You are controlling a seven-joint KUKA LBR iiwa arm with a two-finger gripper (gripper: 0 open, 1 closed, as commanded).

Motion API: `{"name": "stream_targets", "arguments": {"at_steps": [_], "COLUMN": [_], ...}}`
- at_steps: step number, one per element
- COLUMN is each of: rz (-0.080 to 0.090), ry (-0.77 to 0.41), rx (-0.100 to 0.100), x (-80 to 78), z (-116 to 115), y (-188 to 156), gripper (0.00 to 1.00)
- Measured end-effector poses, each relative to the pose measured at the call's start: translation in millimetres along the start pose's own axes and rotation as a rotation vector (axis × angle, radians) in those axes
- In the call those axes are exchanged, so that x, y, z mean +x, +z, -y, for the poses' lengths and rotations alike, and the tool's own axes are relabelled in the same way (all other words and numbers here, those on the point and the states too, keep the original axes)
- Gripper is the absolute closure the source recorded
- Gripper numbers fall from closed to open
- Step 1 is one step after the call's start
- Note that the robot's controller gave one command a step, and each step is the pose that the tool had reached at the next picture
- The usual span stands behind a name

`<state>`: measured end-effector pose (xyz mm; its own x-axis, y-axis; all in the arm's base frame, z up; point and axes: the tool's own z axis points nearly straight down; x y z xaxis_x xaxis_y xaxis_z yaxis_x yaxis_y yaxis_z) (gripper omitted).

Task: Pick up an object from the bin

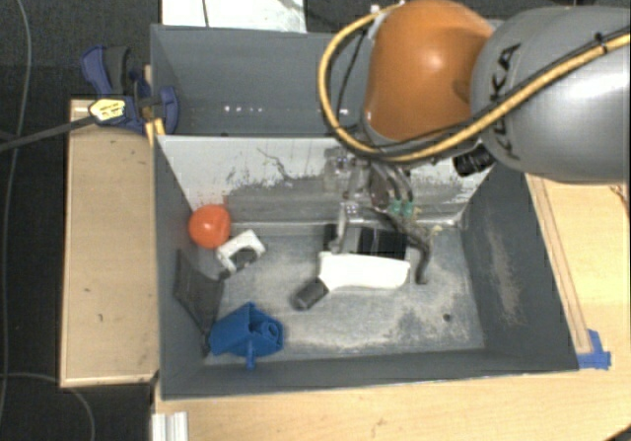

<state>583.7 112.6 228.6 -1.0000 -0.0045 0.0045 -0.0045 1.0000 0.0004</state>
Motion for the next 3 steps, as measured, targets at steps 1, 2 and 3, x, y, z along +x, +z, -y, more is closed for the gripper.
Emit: {"name": "stream_targets", "arguments": {"at_steps": [1, 2, 3], "rz": [0.002, 0.000, 0.022], "ry": [0.001, 0.029, 0.013], "rx": [-0.001, 0.001, -0.005], "x": [0.1, 1.2, -1.4], "z": [0, -17, -14], "y": [-2, -45, -37], "gripper": [0.00, 0.00, 0.00]}}
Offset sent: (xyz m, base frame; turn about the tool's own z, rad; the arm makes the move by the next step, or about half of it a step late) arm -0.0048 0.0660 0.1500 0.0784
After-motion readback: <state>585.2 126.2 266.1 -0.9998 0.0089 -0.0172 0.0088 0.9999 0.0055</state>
